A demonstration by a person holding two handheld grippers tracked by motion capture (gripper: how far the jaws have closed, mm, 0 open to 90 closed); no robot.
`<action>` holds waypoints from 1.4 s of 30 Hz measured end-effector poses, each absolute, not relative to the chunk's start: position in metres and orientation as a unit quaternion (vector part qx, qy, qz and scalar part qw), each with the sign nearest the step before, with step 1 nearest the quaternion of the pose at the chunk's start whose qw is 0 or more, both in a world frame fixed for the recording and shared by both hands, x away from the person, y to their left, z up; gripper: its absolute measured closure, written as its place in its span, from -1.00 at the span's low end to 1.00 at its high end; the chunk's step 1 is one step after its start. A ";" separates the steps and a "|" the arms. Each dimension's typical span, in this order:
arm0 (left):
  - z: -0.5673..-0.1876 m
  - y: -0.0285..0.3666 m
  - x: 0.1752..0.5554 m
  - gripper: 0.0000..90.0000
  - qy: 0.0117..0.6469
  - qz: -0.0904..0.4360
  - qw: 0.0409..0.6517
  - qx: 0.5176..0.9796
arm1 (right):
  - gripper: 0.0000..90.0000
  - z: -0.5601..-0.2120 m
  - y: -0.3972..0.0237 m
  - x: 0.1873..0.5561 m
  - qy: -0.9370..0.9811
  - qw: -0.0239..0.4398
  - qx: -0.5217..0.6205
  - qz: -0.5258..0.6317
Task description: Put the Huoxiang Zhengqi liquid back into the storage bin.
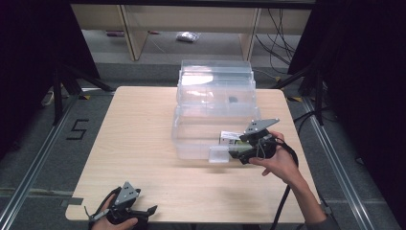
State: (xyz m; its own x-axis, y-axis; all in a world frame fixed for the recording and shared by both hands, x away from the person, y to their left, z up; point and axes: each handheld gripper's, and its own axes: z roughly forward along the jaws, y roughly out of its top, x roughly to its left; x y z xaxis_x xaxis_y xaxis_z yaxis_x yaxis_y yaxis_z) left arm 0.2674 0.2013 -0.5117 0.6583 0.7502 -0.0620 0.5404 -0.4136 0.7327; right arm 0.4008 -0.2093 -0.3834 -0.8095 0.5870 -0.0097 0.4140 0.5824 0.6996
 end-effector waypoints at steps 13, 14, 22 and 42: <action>-0.510 0.202 0.266 -0.66 0.394 0.141 0.378 0.826 | -0.34 -0.388 -0.211 0.394 0.873 0.130 0.290 0.371; -0.510 0.202 0.266 -0.66 0.393 0.140 0.378 0.826 | -0.34 -0.389 -0.210 0.392 0.872 0.131 0.289 0.373; -0.510 0.201 0.266 -0.66 0.396 0.142 0.380 0.824 | -0.35 -0.393 -0.205 0.384 0.871 0.123 0.290 0.376; -0.510 0.202 0.266 -0.66 0.393 0.140 0.382 0.825 | -0.37 -0.407 -0.193 0.368 0.879 0.118 0.274 0.373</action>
State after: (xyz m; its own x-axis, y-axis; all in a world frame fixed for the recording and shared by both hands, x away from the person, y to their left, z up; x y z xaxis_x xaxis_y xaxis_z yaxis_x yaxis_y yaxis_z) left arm 0.2659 0.2022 -0.5097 0.6517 0.7553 -0.0693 0.5413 -0.3991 0.7401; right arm 0.3683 -0.1927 -0.4072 -0.8222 0.5692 -0.0042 0.3927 0.5726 0.7197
